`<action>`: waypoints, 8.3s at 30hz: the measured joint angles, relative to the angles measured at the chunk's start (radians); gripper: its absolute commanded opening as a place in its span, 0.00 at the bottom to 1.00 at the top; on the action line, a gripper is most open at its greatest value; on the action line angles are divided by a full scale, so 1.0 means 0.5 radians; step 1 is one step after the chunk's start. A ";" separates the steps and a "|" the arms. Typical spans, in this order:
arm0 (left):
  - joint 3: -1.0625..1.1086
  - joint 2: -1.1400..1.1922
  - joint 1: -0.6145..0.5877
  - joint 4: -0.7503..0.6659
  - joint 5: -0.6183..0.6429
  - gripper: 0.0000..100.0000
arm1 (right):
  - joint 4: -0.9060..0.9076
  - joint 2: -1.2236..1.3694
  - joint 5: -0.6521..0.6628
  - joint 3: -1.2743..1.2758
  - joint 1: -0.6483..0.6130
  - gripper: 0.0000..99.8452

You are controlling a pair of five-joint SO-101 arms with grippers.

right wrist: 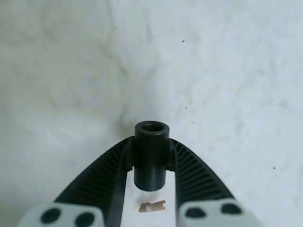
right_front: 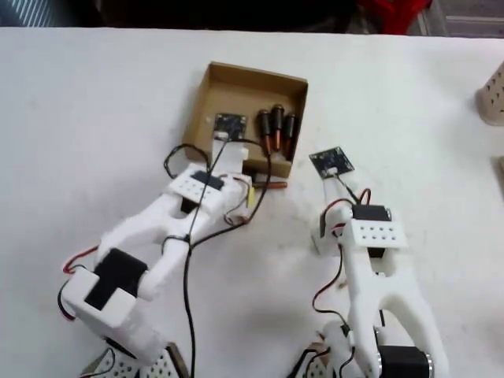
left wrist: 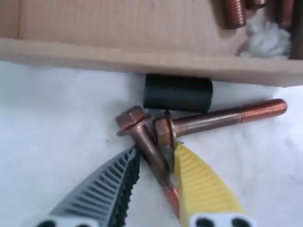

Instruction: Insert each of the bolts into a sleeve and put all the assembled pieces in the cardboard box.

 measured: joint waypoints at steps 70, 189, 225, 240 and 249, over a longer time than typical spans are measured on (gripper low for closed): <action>-0.249 -0.037 -0.396 0.755 -1.494 0.09 | -0.003 -0.012 0.000 0.043 -0.037 0.02; 0.227 -0.261 -0.694 -0.058 -1.906 0.02 | -0.562 -0.012 -0.485 0.178 -0.552 0.02; 0.227 -0.178 -0.776 -0.316 -1.906 0.02 | -3.891 1.028 -0.835 0.433 -1.074 0.02; 0.227 -0.178 -0.776 -0.325 -1.906 0.02 | -5.309 1.568 -0.835 0.859 -1.099 0.02; 0.227 -0.178 -0.776 -0.399 -1.906 0.02 | -5.416 1.568 -0.835 1.209 -1.111 0.02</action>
